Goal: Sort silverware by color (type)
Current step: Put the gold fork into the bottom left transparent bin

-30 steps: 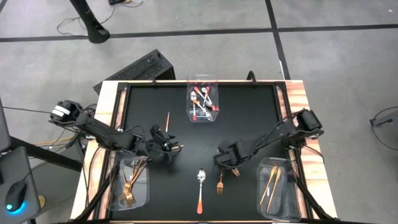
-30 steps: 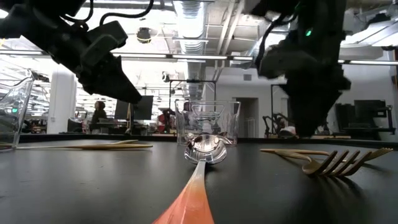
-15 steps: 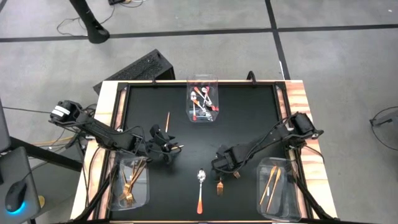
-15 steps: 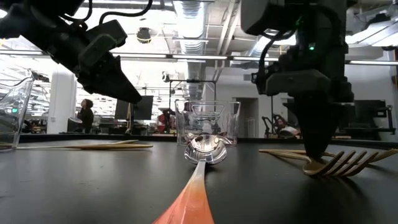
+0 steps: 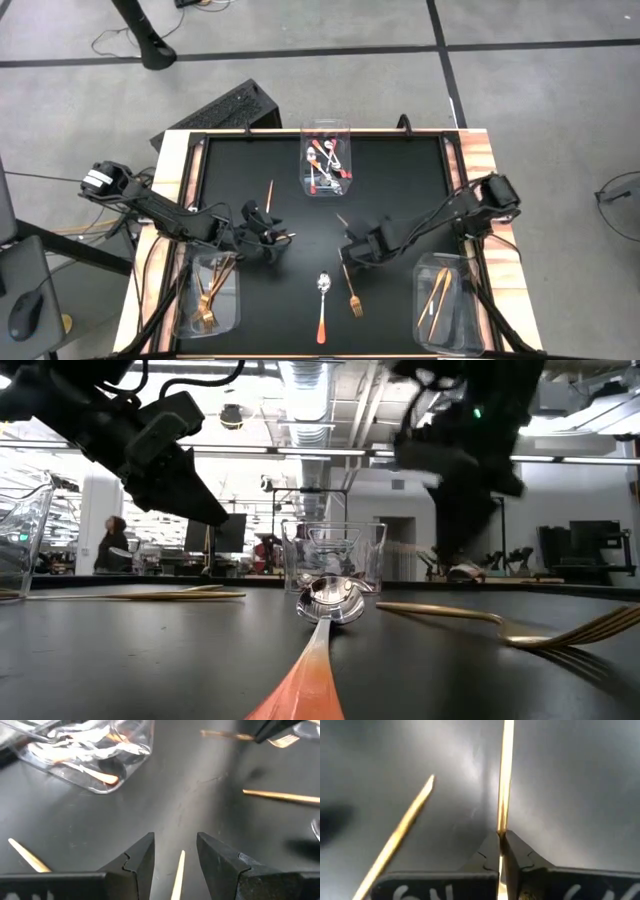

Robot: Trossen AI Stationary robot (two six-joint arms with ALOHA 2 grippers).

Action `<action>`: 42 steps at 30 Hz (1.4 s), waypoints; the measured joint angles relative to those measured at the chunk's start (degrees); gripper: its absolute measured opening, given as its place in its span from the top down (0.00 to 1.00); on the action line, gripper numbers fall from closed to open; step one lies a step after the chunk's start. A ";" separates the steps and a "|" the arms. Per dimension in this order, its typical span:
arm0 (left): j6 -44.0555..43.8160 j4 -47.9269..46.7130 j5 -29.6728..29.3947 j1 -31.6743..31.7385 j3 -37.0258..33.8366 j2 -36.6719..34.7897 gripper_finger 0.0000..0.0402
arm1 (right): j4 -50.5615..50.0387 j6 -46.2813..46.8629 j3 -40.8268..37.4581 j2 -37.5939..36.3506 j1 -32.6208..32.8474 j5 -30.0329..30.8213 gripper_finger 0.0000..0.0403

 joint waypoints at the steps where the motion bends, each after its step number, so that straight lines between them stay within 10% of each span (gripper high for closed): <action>1: 0.01 0.45 -0.50 0.02 0.00 0.00 0.66 | 1.25 -1.53 0.00 -0.79 -0.45 2.19 0.96; 15: 13.26 18.59 0.21 0.04 0.00 0.00 0.65 | 46.00 -40.25 0.11 1.49 -2.86 19.80 0.97; 30: 16.70 25.92 4.07 6.75 0.00 0.00 0.49 | 50.61 -49.60 0.13 3.29 -1.98 23.24 0.97; 42: 23.09 35.38 12.01 8.55 0.02 0.02 0.68 | 51.63 -52.08 0.15 3.29 -1.96 23.00 0.97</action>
